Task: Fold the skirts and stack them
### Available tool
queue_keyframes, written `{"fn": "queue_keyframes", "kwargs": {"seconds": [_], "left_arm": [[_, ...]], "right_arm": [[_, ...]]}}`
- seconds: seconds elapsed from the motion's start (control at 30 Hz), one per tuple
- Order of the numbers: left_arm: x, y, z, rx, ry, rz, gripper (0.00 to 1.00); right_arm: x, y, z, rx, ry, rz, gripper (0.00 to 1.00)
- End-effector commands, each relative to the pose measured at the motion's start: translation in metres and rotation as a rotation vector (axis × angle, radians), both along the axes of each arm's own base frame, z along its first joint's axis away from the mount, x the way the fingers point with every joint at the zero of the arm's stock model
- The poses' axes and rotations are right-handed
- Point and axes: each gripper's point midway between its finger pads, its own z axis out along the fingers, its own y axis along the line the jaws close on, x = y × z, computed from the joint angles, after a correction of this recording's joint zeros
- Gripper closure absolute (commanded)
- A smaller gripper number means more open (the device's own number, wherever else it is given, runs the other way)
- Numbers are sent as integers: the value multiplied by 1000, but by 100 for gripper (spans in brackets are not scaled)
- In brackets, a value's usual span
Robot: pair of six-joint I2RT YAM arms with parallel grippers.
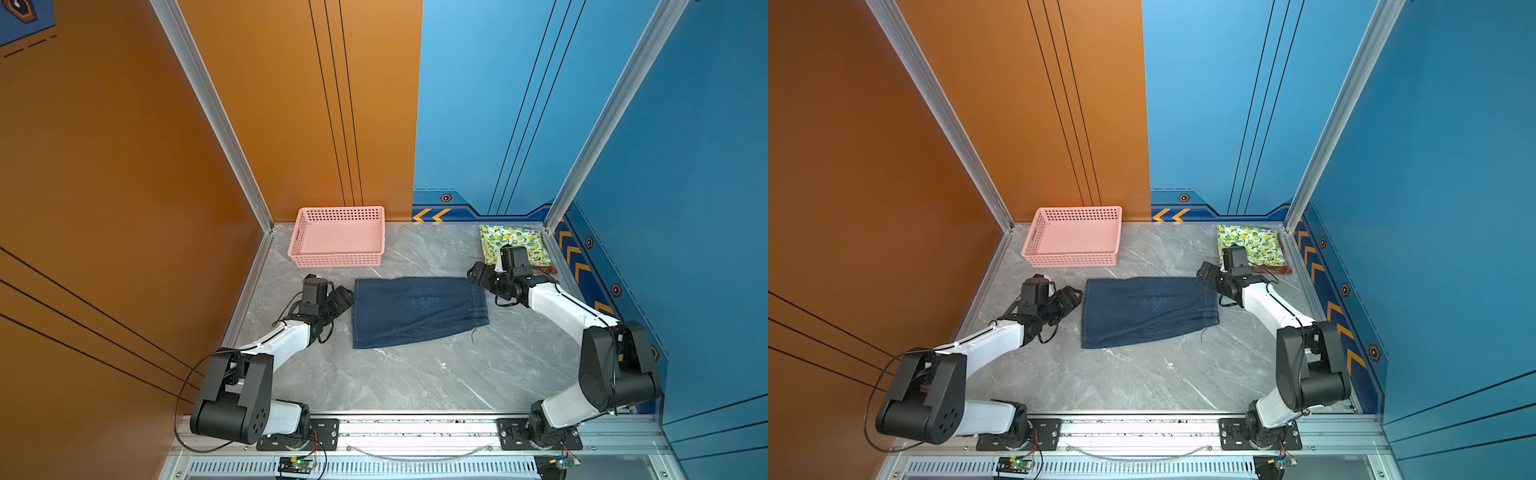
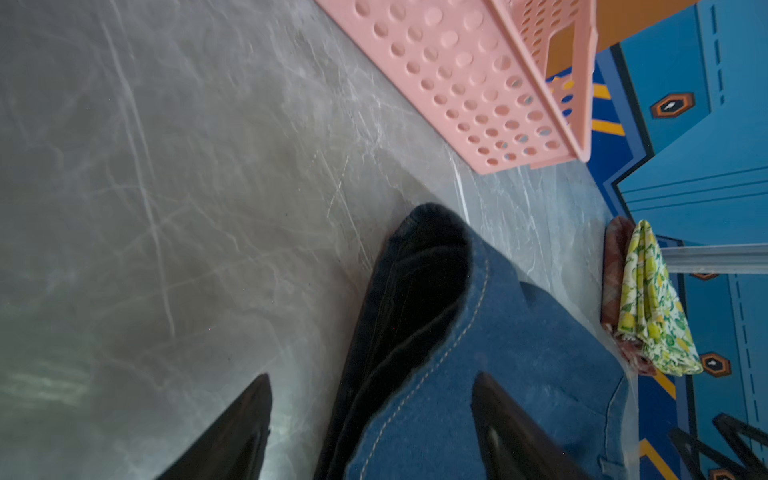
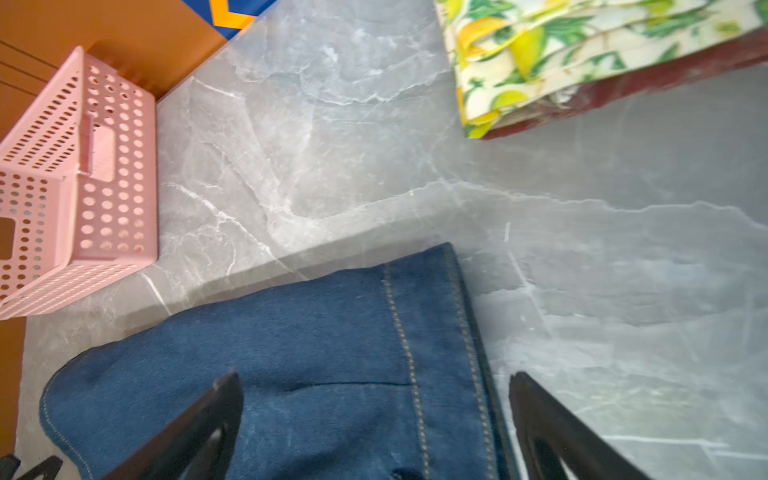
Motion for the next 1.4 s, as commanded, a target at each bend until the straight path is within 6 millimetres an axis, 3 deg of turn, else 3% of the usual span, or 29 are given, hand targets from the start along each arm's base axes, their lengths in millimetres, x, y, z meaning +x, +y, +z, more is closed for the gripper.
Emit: {"fn": "queue_keyframes", "kwargs": {"seconds": [0.0, 0.47, 0.83, 1.0, 1.07, 1.17, 1.37], "left_arm": [[-22, -16, -10, 47, 101, -131, 23], [-27, -41, -41, 80, 200, -256, 23], [-22, -39, -53, 117, 243, -264, 31], [-20, -36, -63, 128, 268, -254, 44], [-19, -35, -68, 126, 277, -252, 54], [-18, -36, -74, 125, 288, -252, 67], [-18, -38, -82, 121, 301, -260, 90]], "right_arm": [[-24, -5, -17, 20, 112, 17, 0], [-63, -6, -71, 100, 275, -2, 13], [-74, 7, -95, 154, 339, 38, 39], [-76, 11, -106, 178, 359, 48, 55], [-72, 14, -106, 194, 350, 51, 65], [-66, 15, -99, 184, 320, 64, 80], [-50, 16, -70, 117, 229, 105, 98]]}}
